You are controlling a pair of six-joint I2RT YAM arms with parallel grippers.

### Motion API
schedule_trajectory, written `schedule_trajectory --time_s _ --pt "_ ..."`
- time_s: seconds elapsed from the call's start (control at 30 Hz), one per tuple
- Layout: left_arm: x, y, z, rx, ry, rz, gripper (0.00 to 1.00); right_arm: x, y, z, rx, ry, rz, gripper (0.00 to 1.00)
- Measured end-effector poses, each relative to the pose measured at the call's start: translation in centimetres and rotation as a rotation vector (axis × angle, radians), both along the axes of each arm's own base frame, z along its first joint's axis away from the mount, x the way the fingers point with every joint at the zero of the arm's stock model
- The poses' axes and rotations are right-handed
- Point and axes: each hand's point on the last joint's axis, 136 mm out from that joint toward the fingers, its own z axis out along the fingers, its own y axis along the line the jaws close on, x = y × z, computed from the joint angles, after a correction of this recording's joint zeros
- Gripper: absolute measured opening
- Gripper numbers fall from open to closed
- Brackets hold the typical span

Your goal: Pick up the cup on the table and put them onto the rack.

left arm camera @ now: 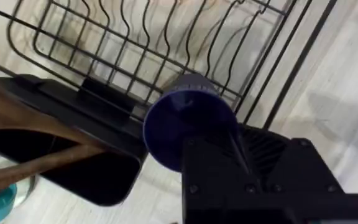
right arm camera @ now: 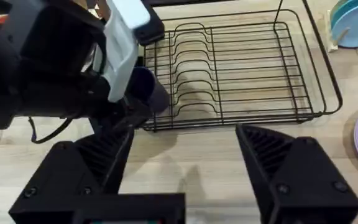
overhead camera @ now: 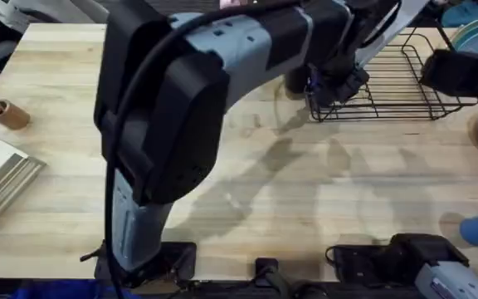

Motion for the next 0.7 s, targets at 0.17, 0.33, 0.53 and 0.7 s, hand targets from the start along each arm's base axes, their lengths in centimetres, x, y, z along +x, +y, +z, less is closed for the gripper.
schedule_trajectory --time_s 0.17,0.33,0.53,0.7 --pt "0.01 -0.11 -0.07 0.001 -0.003 -0.003 0.041 0.0 0.0 0.0 0.0 0.0 0.0 0.996" --pt "-0.01 -0.1 -0.07 0.002 -0.004 -0.006 0.101 0.0 0.0 0.0 0.0 0.0 0.0 0.996" --pt "-0.04 -0.05 -0.29 0.007 0.0 -0.006 0.338 0.0 0.0 0.0 0.0 0.0 0.0 0.996" --pt "-0.3 0.3 -0.38 0.024 0.013 -0.003 0.341 0.0 0.0 0.0 0.0 0.0 0.0 0.996"
